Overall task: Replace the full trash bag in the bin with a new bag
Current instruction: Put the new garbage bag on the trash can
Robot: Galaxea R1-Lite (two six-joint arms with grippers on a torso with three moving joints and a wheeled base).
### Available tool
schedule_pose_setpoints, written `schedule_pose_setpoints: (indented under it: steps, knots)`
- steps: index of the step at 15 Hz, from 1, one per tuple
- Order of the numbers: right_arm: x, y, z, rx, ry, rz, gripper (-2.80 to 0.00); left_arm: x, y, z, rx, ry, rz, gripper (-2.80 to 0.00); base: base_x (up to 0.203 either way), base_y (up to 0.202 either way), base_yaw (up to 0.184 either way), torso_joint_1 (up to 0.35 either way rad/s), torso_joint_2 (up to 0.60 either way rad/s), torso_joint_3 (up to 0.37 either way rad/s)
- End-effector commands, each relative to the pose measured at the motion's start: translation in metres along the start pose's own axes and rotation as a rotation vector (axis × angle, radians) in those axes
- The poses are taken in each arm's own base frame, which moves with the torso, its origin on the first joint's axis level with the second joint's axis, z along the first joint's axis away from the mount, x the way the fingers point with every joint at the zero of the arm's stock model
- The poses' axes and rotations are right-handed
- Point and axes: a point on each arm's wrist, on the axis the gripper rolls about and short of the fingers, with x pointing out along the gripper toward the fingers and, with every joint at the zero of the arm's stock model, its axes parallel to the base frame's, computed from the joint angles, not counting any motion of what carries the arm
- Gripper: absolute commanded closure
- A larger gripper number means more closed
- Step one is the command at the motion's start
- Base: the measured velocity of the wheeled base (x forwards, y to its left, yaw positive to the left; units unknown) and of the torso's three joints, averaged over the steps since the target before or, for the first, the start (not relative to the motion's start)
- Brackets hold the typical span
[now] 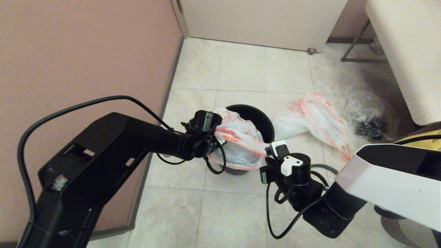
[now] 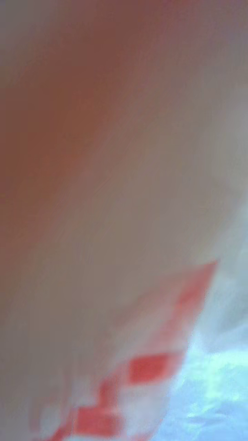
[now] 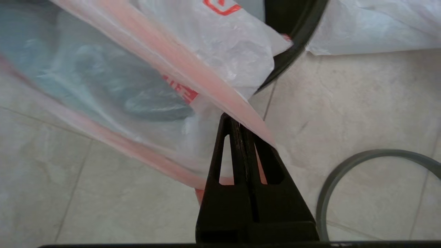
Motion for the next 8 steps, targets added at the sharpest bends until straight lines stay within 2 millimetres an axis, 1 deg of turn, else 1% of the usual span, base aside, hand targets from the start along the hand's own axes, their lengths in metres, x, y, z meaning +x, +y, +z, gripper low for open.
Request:
schedule_pose_setpoints:
  steps: [1, 3, 5, 7, 8]
  knots:
    - [-0.001, -0.002, -0.001, 0.000, 0.002, -0.006, 0.00, -0.002, 0.000, 0.002, -0.006, -0.005, 0.000, 0.00, 0.000, 0.000, 0.000, 0.000, 0.00, 0.000]
    - [0.003, 0.000, -0.011, -0.013, 0.033, -0.003, 0.00, -0.003, 0.000, 0.002, -0.008, -0.006, -0.001, 0.00, 0.000, 0.000, 0.000, 0.000, 0.00, 0.000]
    - [0.001, 0.012, -0.023, -0.031, 0.067, 0.025, 0.00, -0.003, -0.002, 0.003, -0.008, -0.008, -0.005, 0.00, 0.000, 0.000, 0.000, 0.000, 0.00, 0.000]
    - [0.001, 0.016, -0.028, -0.036, 0.080, 0.035, 0.00, -0.002, -0.002, 0.003, -0.009, -0.009, -0.007, 0.00, 0.000, 0.000, 0.000, 0.000, 0.00, 0.000]
    - [0.004, 0.017, -0.030, -0.035, 0.079, 0.034, 0.00, -0.003, -0.002, 0.003, -0.009, -0.004, -0.013, 0.00, 0.000, 0.000, 0.000, 0.000, 0.00, 0.000]
